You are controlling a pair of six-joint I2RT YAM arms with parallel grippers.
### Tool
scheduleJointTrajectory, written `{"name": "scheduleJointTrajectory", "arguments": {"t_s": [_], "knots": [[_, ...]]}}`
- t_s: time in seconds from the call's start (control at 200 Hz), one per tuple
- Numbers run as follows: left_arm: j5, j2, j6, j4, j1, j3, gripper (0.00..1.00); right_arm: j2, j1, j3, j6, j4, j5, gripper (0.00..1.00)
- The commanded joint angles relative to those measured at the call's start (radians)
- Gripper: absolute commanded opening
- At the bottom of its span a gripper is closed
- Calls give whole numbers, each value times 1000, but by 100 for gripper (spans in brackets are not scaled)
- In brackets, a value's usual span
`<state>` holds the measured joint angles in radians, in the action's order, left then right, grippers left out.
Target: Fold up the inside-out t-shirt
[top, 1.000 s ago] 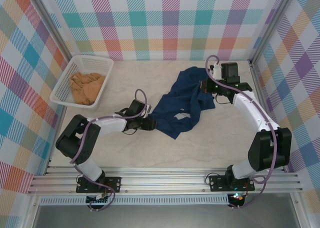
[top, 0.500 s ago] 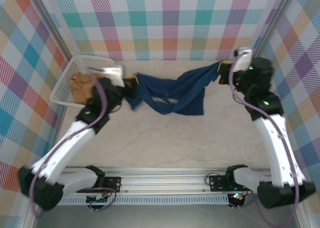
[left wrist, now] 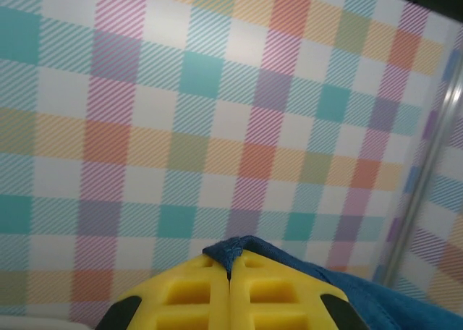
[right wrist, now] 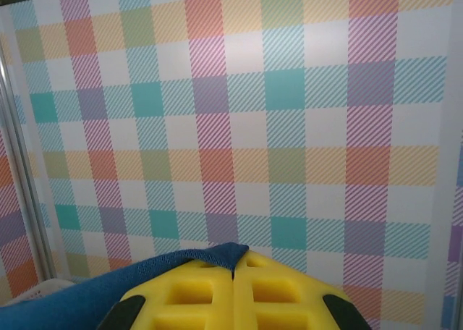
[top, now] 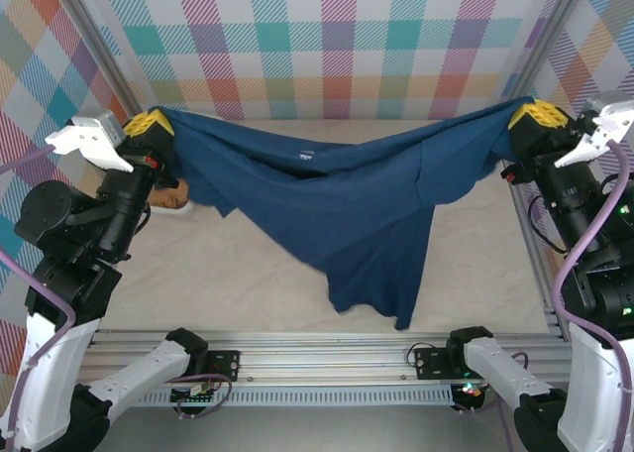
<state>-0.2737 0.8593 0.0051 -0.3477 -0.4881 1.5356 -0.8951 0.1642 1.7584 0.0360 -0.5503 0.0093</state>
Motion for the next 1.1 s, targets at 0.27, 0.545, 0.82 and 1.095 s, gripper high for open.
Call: {"name": "scheduleJointTrajectory", "arguments": {"t_s": [0.27,0.545,0.82,1.095], "knots": [[11,549,2,-66,215,120,0,-460,-3,-127,-126,188,245,0],[141,1269,-89,-364,245,716,56,-1232,-42,494,-60,-105,338,42],[418,851,-331,-7,206,-65,75,-860,52,-178,59,-30,91,61],[483,747,-455,149,16,-587,68,-717,94,-665,240,-31,-63,66]]}}
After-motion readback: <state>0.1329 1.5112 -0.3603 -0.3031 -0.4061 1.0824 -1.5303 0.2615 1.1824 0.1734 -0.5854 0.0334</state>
